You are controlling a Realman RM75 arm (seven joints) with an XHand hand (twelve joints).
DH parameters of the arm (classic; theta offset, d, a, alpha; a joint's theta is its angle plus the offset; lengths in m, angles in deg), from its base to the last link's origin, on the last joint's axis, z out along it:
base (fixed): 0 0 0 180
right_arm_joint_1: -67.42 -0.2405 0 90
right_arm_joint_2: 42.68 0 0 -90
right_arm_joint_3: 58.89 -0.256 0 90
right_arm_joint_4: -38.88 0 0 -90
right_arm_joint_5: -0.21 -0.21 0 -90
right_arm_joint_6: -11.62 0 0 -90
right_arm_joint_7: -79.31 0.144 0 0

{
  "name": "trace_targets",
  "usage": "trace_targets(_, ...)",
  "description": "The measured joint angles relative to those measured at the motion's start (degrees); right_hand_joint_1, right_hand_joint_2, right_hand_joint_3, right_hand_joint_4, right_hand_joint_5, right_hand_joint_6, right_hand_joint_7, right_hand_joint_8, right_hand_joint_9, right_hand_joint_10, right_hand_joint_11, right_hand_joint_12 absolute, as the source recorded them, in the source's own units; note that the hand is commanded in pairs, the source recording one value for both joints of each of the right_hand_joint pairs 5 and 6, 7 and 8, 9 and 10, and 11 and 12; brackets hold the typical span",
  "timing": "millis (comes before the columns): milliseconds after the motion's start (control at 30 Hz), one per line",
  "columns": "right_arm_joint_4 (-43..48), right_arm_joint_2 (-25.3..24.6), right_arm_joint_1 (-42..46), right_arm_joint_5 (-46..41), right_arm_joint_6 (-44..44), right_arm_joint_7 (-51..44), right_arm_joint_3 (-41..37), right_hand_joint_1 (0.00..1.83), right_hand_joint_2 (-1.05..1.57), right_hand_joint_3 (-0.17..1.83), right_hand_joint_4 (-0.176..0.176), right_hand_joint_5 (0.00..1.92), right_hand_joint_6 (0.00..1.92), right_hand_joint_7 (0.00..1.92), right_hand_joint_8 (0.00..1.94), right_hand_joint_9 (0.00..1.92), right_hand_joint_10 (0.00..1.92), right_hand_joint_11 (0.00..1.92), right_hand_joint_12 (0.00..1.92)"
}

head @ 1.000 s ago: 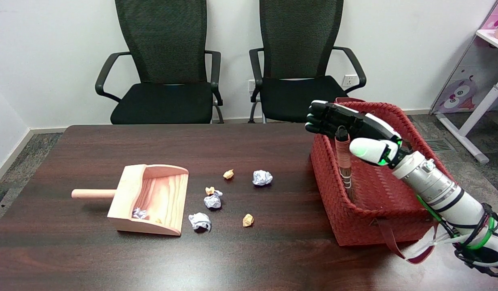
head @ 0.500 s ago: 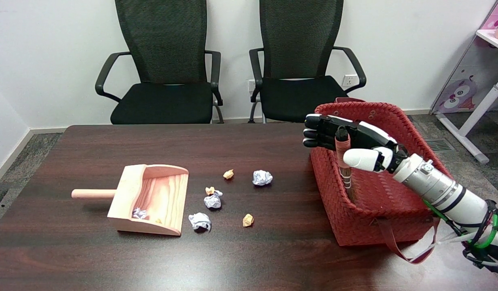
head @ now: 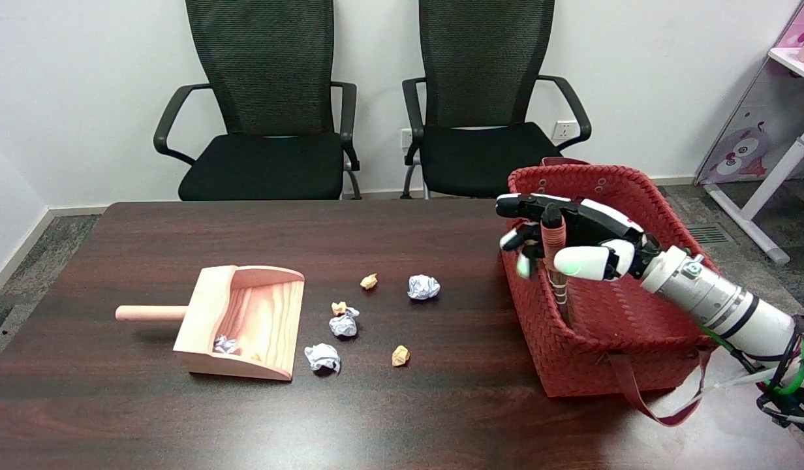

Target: Pick up the broom by its handle.

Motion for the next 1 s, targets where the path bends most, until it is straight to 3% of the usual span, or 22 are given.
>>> trace_targets(100,0.03,0.08,0.14,0.52,-0.28,0.04,-0.53,0.96,0.19,0.8,-0.176,0.35,0.35,0.35,0.35,0.92,0.92,1.53,1.53)
trace_targets(233,-0.07,0.2,0.3,1.37,-0.67,0.1,-1.32,0.96,0.2,0.8,-0.176,0.37,0.37,0.37,0.37,1.13,1.13,1.75,1.75)
trace_targets(333,-0.2,0.25,0.39,1.86,-0.99,0.1,-1.83,0.96,0.24,0.79,-0.176,0.52,0.52,0.52,0.52,1.35,1.35,1.92,1.92)
trace_targets(567,-0.47,0.34,0.36,2.51,-1.85,0.02,-2.66,0.95,0.28,0.83,-0.176,0.95,0.95,0.95,0.95,1.59,1.59,1.92,1.92)
trace_targets(600,-0.5,0.37,0.31,2.59,-1.97,0.0,-2.77,0.95,0.29,0.83,-0.088,1.04,1.04,1.04,1.04,1.63,1.63,1.92,1.92)
trace_targets(633,-0.53,0.38,0.27,2.65,-2.1,-0.01,-2.84,0.95,0.3,0.82,0.057,1.11,1.11,1.11,1.11,1.67,1.67,1.92,1.92)
trace_targets(667,-0.54,0.39,0.24,2.68,-2.16,-0.03,-2.88,0.94,0.31,0.82,0.161,1.16,1.16,1.16,1.16,1.71,1.71,1.92,1.92)
trace_targets(700,-0.56,0.4,0.19,2.71,-2.28,-0.05,-2.95,0.94,0.32,0.82,0.176,1.24,1.24,1.24,1.24,1.74,1.74,1.92,1.92)
trace_targets(833,-0.71,0.45,0.01,2.87,-2.7,-0.37,-3.17,0.93,0.39,0.82,0.176,1.67,1.67,1.67,1.67,1.92,1.92,1.92,1.92)
trace_targets(900,-0.83,0.48,-0.1,2.9,-3.01,-0.7,-3.27,0.9,0.41,0.84,0.176,1.92,1.92,1.92,1.92,1.92,1.92,1.92,1.92)
trace_targets(1000,-0.99,0.51,-0.22,2.94,-3.35,-1.07,-3.37,0.93,0.41,0.84,0.176,1.92,1.92,1.92,1.92,1.92,1.92,1.92,1.92)
